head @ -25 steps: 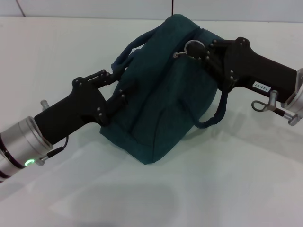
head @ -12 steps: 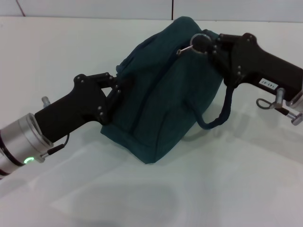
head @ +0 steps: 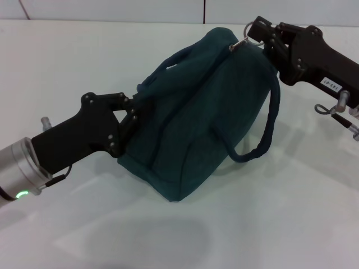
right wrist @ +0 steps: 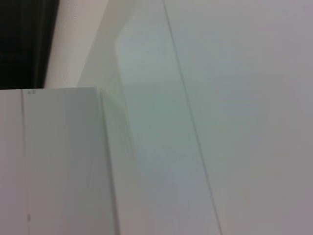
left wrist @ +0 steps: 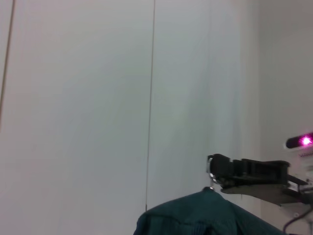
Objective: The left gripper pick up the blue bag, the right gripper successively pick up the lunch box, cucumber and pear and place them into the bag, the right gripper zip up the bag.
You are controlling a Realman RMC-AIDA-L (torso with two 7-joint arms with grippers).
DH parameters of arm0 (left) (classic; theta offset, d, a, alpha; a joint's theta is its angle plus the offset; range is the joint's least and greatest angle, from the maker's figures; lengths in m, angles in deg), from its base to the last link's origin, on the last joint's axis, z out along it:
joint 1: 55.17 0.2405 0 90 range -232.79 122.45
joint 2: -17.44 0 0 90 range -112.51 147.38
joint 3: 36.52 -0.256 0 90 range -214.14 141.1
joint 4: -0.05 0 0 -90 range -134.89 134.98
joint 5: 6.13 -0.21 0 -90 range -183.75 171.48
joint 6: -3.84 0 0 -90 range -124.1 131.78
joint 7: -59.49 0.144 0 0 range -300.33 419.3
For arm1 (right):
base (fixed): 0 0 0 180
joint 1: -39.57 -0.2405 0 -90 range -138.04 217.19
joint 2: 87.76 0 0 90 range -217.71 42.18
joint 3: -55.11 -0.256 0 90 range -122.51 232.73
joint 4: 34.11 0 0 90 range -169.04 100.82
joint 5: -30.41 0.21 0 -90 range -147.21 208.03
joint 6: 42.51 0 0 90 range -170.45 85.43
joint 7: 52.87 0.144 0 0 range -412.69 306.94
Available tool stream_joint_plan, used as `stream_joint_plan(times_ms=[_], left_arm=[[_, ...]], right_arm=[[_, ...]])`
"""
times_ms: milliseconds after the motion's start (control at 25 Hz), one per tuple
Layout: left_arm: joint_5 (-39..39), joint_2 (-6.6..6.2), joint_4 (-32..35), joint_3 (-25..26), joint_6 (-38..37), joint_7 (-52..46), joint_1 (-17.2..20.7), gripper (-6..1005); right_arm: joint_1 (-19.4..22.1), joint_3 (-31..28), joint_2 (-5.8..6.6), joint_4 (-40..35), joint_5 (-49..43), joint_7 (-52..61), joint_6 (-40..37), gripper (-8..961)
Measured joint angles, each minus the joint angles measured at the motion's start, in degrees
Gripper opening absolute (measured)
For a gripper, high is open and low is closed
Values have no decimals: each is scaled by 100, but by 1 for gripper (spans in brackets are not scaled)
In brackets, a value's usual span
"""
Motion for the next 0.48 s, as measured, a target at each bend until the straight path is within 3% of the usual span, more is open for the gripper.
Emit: stream_joint_plan(times_ms=[480], left_arm=[[-87,-147,287,17,-135,-20,146,54]], right_arm=[[144,-217,28,144,52,-90,302,16]])
